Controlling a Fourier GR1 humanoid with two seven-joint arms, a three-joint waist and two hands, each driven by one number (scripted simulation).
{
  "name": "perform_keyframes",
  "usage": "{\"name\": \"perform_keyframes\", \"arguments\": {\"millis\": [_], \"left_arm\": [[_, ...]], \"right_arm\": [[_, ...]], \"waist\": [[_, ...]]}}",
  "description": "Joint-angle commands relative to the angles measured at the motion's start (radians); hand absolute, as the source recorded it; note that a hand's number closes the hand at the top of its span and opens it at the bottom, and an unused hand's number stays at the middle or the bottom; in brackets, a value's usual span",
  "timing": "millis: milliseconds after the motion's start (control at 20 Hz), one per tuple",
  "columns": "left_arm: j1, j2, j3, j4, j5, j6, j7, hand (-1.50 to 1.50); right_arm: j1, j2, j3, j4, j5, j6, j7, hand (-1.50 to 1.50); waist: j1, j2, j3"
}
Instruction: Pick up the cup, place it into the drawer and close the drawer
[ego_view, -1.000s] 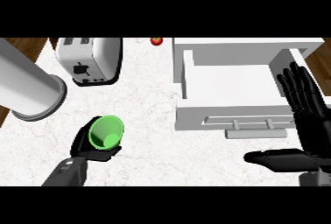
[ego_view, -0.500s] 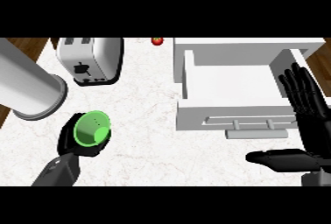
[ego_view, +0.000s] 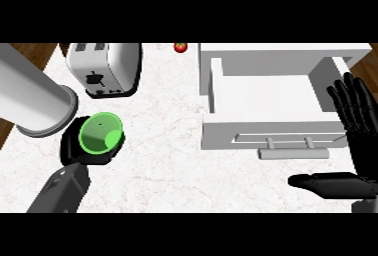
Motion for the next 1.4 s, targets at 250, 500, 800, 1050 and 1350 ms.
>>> {"name": "perform_keyframes", "arguments": {"millis": [250,500,800,1050,1350], "left_arm": [[-0.081,-0.082,-0.088,-0.247,0.004,-0.001,0.068,1.5],[-0.141,-0.088,-0.143,-0.403,-0.014,0.104,0.219,1.5],[-0.252,-0.15,-0.208,-0.611,-0.02,0.24,0.471,1.5],[-0.345,-0.18,-0.271,-0.669,-0.047,0.335,0.614,1.5],[-0.513,-0.193,-0.367,-0.533,-0.018,0.478,0.663,1.5]], "right_arm": [[0.047,0.007,0.012,-0.028,0.016,0.004,-0.007,-1.5],[-0.067,-0.034,-0.04,0.044,-0.032,0.014,0.043,-1.5],[0.011,0.007,0.004,0.016,0.04,-0.009,-0.018,-1.5],[0.031,-0.033,-0.057,-0.061,-0.047,0.025,0.054,-1.5],[-0.039,-0.042,-0.06,0.034,-0.029,0.029,0.015,-1.5]], "waist": [[0.015,-0.009,0.003],[0.02,-0.006,0.002],[0.019,-0.008,0.003],[0.004,-0.007,0.002],[-0.003,-0.001,0.002]]}}
